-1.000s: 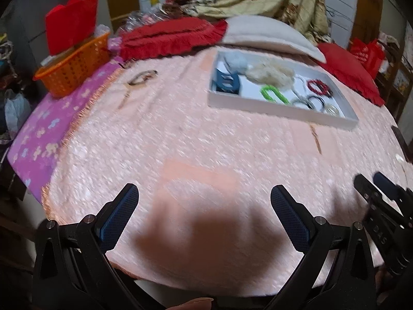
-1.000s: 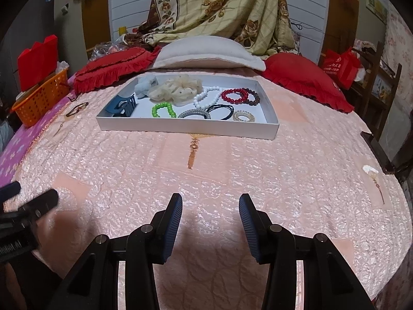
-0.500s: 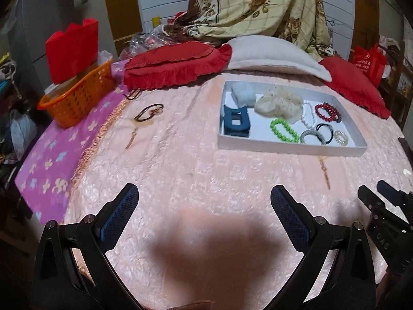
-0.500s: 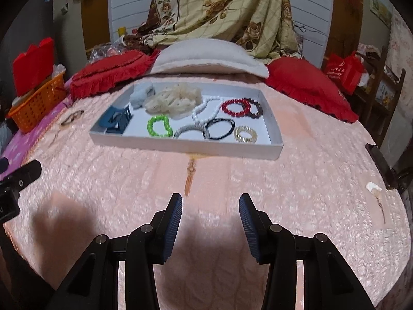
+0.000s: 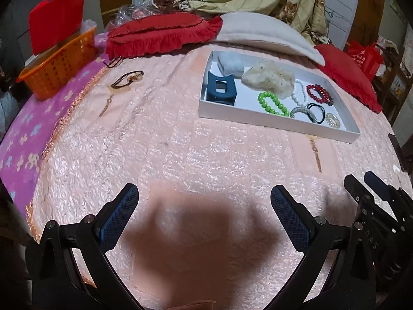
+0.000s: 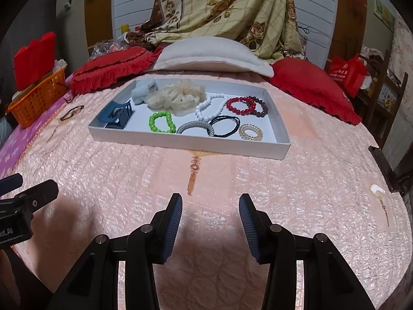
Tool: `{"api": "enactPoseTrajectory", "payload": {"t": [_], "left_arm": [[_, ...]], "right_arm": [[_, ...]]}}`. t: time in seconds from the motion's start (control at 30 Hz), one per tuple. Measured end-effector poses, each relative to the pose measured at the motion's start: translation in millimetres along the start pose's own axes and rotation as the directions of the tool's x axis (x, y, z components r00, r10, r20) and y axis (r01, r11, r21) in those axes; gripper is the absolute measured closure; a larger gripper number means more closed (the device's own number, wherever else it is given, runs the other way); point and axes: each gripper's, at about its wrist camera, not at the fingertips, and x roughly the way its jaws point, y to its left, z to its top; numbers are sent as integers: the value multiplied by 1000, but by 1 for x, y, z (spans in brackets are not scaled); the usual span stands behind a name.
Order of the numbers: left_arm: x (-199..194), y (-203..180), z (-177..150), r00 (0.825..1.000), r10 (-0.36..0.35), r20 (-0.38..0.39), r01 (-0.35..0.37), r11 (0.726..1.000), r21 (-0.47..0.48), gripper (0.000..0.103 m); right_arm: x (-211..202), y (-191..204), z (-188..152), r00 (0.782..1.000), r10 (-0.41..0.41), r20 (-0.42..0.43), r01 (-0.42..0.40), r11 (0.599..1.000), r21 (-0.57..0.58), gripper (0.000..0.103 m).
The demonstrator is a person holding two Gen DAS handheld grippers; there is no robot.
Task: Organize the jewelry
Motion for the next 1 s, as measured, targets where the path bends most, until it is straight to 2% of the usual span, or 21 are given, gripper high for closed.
{"api": "enactPoseTrajectory", "payload": {"t": [0.5,1.0], "left_arm": [[-3,-2,-7,999,49,19,-50,999,21,1],[4,-1,-9,999,45,1,-45,999,18,1]], "right_arm": [[-3,-3,-5,1000,9,-8,-9,1000,22,59],[6,2,-10,997,44,-56,-43,999,29,59]]}}
